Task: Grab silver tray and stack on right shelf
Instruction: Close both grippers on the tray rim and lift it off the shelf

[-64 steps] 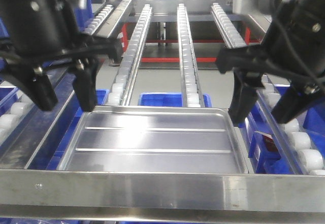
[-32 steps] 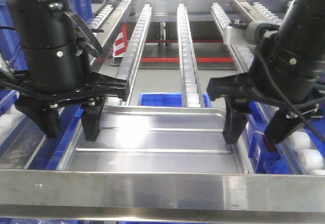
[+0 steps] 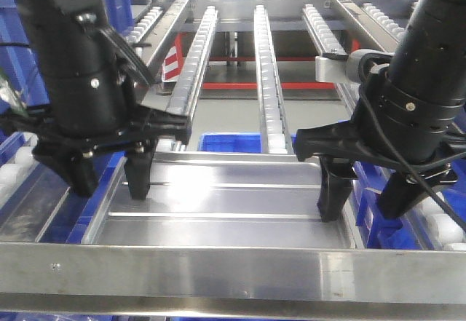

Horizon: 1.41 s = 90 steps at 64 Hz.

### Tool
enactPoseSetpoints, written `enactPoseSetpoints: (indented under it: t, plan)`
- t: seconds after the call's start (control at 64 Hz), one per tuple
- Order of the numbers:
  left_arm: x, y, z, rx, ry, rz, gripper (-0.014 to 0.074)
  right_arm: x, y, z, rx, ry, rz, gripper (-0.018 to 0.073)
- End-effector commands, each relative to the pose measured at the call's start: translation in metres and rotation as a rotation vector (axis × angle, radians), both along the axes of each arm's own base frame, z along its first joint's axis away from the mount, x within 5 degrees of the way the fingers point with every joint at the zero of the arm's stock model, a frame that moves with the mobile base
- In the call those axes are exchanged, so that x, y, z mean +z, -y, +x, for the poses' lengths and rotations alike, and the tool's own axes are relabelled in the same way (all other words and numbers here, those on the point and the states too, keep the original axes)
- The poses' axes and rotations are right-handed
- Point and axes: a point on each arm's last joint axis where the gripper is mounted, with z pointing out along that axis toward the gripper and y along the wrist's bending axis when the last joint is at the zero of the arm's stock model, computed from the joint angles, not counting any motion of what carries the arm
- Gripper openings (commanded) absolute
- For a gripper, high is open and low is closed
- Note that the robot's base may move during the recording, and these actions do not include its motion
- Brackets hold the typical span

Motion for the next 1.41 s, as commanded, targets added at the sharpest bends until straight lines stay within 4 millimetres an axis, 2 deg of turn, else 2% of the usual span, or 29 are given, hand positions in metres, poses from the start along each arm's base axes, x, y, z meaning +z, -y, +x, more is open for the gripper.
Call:
enactPoseSetpoints:
  t: [0.0,0.219,0.313,0.391,0.453,0.578,0.625,0.688,0.876,1.001,1.22,1.391]
  plan:
    - [0.019,0.002,0.003,0.005,0.06,-0.047,0.0265,0.02,-0.002,0.007,0.004,0.098,0.033,0.0508]
    - [0.014,0.003,0.005,0.004,0.051,-0.04,0.0265,0.02,-0.002,0.007,0.004,0.107,0.036,0.0504]
    - [0.013,0.004,0.005,0.004,0.05,-0.039,0.0263,0.02,-0.002,0.007,0.004,0.107,0.037,0.0452]
    - [0.013,0.004,0.005,0.003,0.051,-0.038,0.0253,0.02,-0.002,0.007,0.004,0.107,0.037,0.0352]
    - [0.013,0.004,0.005,0.002,0.052,-0.037,0.0214,0.02,-0.002,0.007,0.004,0.107,0.037,0.027]
    - [0.013,0.003,0.005,0.001,0.053,-0.036,0.0072,0.02,-0.002,0.007,0.004,0.1,0.034,0.0034]
    - [0.013,0.003,0.005,-0.001,0.051,-0.027,-0.001,0.02,-0.002,0.007,0.004,0.098,0.033,0.0063]
    - [0.014,0.001,0.005,-0.009,0.058,-0.011,-0.0109,0.02,-0.002,0.007,0.004,0.098,0.033,0.0055]
    - [0.026,0.001,0.006,0.0,0.078,-0.018,-0.0093,0.029,-0.001,0.005,0.004,0.118,0.042,0.0057]
    - [0.05,0.004,0.008,0.002,0.126,-0.053,-0.0093,0.045,0.0,0.003,0.009,0.137,0.049,0.0057]
    - [0.098,0.011,-0.005,-0.038,0.238,-0.114,-0.0093,0.087,0.003,-0.003,0.023,0.168,0.052,0.0057]
    - [0.123,0.006,-0.023,-0.016,0.259,-0.157,-0.0093,0.119,0.013,-0.024,0.024,0.214,0.074,0.0057]
